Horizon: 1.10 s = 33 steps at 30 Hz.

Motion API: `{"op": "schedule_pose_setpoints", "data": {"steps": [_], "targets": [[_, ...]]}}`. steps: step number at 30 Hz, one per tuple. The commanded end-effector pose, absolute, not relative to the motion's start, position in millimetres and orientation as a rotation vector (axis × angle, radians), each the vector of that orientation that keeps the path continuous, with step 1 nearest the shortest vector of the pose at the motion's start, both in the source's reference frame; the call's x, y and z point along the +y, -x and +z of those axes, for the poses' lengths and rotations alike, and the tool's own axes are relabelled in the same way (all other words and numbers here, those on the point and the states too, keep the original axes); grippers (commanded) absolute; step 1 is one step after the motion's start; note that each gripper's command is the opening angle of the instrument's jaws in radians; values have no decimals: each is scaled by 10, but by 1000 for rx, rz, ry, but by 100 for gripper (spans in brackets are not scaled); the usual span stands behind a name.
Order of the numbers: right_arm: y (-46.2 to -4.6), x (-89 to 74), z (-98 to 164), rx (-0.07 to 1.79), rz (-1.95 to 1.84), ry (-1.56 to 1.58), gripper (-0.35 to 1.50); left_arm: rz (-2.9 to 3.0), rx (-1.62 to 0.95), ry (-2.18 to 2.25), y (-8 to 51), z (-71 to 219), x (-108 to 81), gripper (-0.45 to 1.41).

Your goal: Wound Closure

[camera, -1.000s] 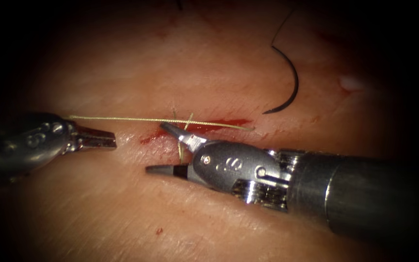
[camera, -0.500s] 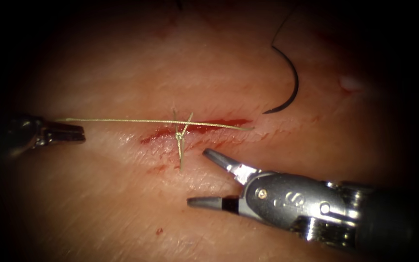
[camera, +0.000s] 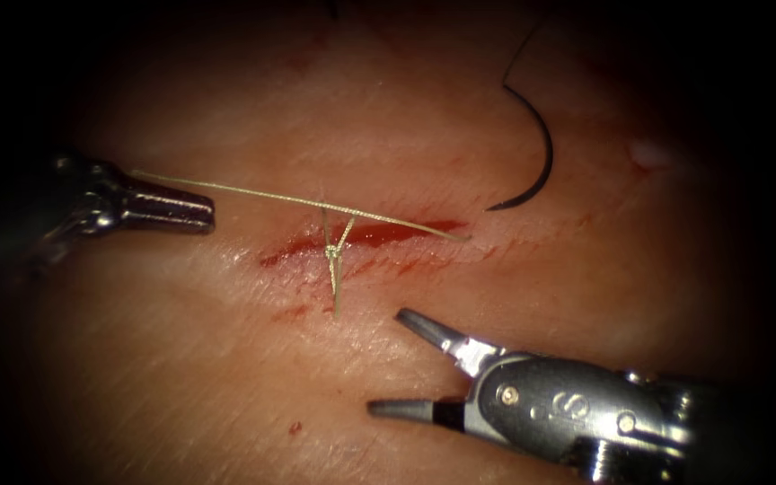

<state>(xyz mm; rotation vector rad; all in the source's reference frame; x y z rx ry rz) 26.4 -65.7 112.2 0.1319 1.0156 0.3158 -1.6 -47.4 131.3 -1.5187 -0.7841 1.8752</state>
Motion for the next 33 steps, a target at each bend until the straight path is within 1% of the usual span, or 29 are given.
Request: {"op": "schedule_pose_setpoints", "data": {"steps": [1, 7, 14, 23, 33], "targets": [[-271, -657, 1129, 1018, 315, -131, 148, 1846, -802, 1554, 23, 1318, -465, -45], [-271, -659, 1132, 1018, 319, -132, 148, 1715, -776, 1620, 34, 1323, -428, -45], [-273, -663, 1137, 1017, 322, -129, 148, 1700, -598, 1555, 2, 1368, -396, -45], [-281, -668, 1142, 1015, 330, -123, 148, 1879, -384, 1318, -49, 1458, -404, -45], [-283, -671, 1144, 1009, 333, -124, 148, 2180, -306, 1047, -48, 1526, -428, -45]]}}
